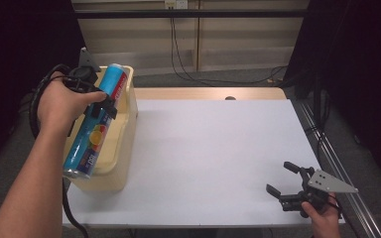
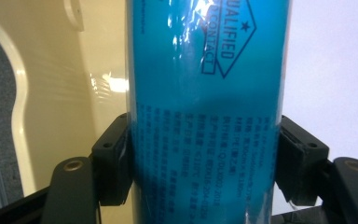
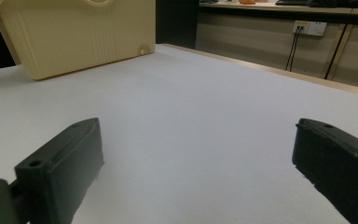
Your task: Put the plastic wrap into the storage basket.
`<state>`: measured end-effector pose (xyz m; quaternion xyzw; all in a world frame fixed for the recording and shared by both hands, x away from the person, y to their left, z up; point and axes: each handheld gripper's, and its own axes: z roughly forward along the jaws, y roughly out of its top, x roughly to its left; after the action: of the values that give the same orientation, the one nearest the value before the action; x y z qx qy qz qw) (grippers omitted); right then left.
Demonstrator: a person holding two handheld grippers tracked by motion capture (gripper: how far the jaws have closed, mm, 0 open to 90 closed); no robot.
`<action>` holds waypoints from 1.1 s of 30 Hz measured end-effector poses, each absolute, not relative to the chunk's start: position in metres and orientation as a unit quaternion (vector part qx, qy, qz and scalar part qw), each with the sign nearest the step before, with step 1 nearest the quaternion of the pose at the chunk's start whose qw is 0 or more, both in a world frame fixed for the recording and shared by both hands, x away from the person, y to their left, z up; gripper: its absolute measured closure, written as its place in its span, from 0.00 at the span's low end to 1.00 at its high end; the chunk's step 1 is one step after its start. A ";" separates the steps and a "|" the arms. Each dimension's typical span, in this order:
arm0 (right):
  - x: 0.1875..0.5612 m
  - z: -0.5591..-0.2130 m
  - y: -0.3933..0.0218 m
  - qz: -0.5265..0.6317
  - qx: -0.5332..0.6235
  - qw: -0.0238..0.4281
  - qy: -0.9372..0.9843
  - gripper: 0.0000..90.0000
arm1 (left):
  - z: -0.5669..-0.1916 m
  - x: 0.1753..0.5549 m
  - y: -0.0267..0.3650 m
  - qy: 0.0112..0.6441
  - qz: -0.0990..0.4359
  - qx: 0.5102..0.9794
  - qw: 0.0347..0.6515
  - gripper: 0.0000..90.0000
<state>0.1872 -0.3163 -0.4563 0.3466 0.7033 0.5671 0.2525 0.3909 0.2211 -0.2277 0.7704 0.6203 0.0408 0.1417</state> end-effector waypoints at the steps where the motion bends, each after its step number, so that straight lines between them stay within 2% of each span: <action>1: 0.187 -0.456 -0.316 0.568 0.345 0.254 0.702 0.02 | -0.228 0.391 0.223 0.622 0.040 0.769 0.141 0.36; 22: 0.186 -0.456 -0.316 0.569 0.343 0.253 0.703 0.02 | -0.259 0.399 0.253 0.653 0.035 0.747 0.124 0.36; 33: 0.187 -0.457 -0.315 0.568 0.342 0.251 0.705 0.02 | -0.265 0.402 0.253 0.652 0.036 0.748 0.120 0.36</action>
<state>0.1866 -0.3148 -0.4567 0.3416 0.7052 0.5681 0.2515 0.4023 0.2529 -0.2649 0.7482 0.6516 0.0358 0.1198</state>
